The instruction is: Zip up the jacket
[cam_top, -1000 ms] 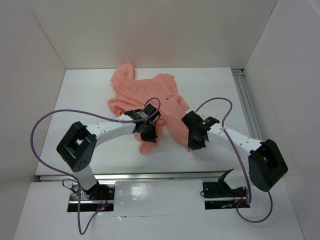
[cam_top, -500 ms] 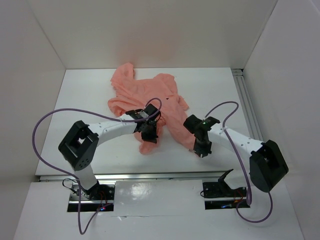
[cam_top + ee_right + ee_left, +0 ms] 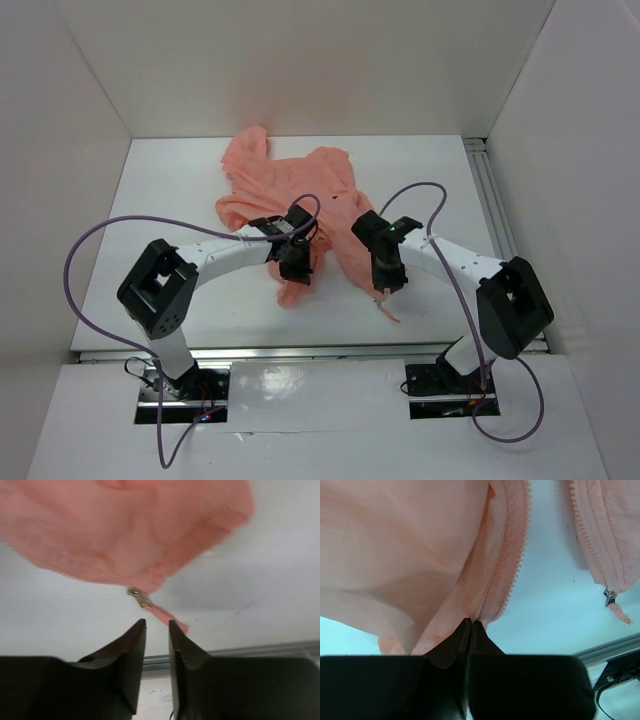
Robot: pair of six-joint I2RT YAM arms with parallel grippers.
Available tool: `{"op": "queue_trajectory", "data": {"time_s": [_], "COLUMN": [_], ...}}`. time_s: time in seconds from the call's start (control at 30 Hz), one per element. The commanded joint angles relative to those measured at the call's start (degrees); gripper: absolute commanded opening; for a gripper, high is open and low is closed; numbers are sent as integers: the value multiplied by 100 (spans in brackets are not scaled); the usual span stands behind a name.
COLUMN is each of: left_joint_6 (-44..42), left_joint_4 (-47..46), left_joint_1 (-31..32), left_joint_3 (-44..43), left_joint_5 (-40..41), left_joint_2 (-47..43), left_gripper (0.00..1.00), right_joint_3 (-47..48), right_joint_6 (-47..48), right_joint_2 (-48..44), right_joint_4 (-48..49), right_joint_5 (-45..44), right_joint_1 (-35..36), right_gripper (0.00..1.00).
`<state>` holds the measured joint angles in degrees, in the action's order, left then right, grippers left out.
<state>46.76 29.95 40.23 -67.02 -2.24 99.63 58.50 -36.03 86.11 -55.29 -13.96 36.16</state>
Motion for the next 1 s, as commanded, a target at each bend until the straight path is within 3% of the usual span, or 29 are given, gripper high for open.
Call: {"op": "queue_trajectory", "data": {"time_s": [0.0, 0.1, 0.53, 0.7, 0.87, 0.97], "left_joint_6": [-27, 35, 87, 87, 87, -35], "left_joint_4": [37, 37, 37, 107, 107, 169], "left_joint_1": [-59, -59, -59, -120, -340, -463], "left_joint_3": [-4, 110, 111, 111, 58, 58], "left_joint_5": [75, 75, 75, 189, 189, 189], "left_joint_2": [-269, -269, -269, -269, -330, -383], "left_gripper": [0, 0, 0, 0, 0, 0], "right_joint_3": [-13, -137, -523, -594, -542, -393], "right_joint_6": [1201, 1554, 1766, 1889, 1837, 1705], "right_joint_2": [73, 73, 802, 855, 855, 750], "right_joint_4": [966, 1371, 1907, 2119, 1873, 1759], "right_joint_5": [567, 946, 1113, 1922, 2045, 2046], "right_joint_1": [58, 58, -391, -251, 198, 356], "right_gripper": [34, 45, 48, 35, 8, 6]}}
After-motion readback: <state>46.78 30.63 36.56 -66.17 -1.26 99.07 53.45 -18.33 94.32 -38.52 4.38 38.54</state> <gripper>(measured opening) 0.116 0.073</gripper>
